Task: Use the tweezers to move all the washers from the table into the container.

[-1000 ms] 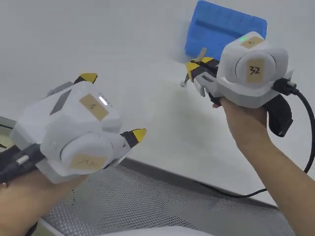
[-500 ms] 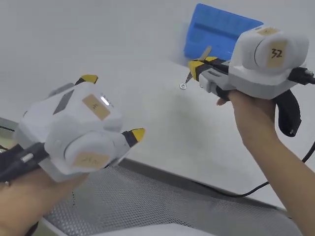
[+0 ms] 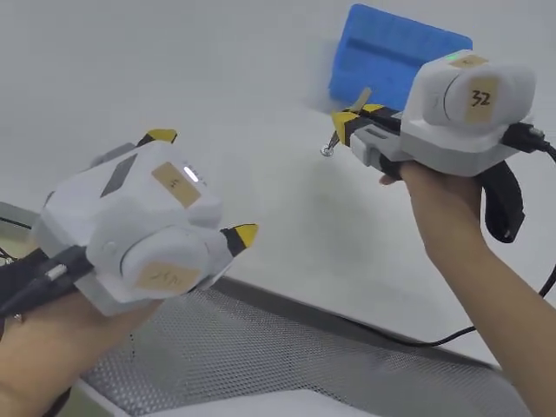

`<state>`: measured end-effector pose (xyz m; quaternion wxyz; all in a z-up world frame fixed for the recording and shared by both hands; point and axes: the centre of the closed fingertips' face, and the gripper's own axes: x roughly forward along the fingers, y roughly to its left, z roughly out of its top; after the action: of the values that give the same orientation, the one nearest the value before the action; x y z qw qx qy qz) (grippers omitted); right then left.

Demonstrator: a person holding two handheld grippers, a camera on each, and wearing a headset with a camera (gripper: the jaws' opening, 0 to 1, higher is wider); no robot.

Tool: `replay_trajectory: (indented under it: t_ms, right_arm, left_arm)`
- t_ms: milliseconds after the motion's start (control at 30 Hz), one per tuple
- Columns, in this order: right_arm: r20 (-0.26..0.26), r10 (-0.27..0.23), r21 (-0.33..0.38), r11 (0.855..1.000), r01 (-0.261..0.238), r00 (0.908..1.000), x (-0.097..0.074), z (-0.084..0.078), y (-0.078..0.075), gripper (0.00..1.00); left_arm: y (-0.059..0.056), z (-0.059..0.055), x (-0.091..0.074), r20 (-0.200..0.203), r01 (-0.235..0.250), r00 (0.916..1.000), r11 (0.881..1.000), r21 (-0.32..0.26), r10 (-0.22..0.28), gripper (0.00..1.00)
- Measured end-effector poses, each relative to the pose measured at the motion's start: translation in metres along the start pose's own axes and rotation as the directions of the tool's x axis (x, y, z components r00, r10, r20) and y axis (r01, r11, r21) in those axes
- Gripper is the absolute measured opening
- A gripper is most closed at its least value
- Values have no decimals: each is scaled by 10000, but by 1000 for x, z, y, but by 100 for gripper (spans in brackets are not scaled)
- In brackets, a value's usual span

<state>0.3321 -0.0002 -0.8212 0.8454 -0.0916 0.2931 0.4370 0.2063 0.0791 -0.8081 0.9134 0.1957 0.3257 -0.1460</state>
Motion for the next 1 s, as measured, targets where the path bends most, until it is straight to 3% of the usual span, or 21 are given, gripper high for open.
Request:
replay_trajectory:
  t_ms: [500,733,800,1000]
  right_arm:
    - [67,-80,-1397,9902,88,9999,-1,-2,4,3]
    - [-47,22,-1138,9935,-27,10000,-2,-2,1,1]
    - [-91,211,-527,9984,-215,9997,-3,-3,2,1]
    - [90,262,-108,9996,-261,9996,-10,3,1,1]
  left_arm:
    - [-1,-1,1,-81,20,10000,10000,56,-19,74]
    - [0,-1,0,-80,-12,10000,10000,77,12,74]
    - [0,-1,0,-83,-19,10000,10000,79,20,74]
    - [1,-1,0,-71,-50,10000,10000,53,51,74]
